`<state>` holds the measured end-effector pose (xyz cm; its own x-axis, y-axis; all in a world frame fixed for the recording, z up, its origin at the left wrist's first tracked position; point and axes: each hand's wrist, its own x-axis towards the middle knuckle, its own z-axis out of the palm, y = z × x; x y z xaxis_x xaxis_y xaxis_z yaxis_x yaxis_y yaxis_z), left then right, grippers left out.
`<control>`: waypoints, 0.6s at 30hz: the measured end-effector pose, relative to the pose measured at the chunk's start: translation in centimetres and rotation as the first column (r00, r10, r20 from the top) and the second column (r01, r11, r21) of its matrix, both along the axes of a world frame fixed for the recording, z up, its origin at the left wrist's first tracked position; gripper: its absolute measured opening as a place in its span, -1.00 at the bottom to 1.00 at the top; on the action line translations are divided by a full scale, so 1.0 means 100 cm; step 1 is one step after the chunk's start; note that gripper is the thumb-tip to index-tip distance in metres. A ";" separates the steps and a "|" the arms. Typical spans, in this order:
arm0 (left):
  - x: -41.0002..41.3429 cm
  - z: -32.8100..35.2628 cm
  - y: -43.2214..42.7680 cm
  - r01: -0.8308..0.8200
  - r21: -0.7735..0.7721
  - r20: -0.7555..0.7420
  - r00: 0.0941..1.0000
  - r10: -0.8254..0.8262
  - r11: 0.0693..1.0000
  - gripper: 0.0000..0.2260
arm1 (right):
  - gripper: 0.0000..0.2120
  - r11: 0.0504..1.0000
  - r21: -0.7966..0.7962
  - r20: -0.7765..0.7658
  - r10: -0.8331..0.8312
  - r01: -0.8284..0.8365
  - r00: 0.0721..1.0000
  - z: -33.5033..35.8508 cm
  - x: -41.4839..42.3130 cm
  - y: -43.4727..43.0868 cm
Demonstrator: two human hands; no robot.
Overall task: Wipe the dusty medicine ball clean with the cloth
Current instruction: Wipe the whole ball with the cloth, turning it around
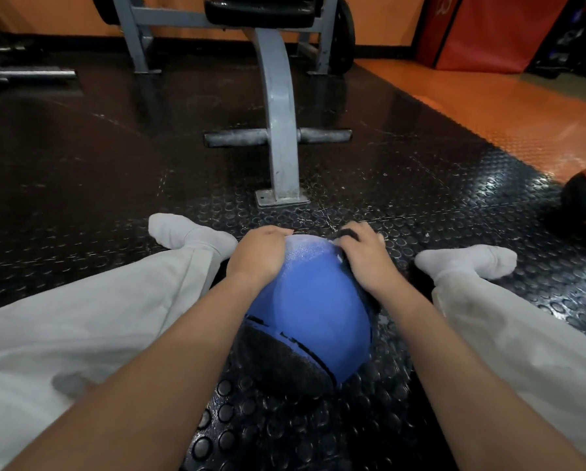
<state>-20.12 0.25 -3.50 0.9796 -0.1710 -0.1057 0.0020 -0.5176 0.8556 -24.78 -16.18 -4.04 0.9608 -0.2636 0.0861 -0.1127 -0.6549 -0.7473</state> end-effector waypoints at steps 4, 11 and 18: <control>0.008 -0.001 0.005 -0.005 -0.105 -0.072 0.997 -0.003 0.994 -0.73 | -0.76 0.898 -0.407 0.226 0.274 -0.165 0.935 0.018 -0.036 0.059; 0.004 -0.012 0.013 0.132 -0.162 0.013 0.991 -0.132 0.978 -0.74 | -0.63 0.924 -0.254 0.217 0.343 -0.287 0.914 0.021 -0.021 0.041; 0.002 -0.008 -0.009 0.019 -0.117 -0.020 1.000 -0.022 0.993 -0.73 | -0.75 0.972 -0.218 0.000 0.089 -0.087 0.996 0.018 0.019 0.006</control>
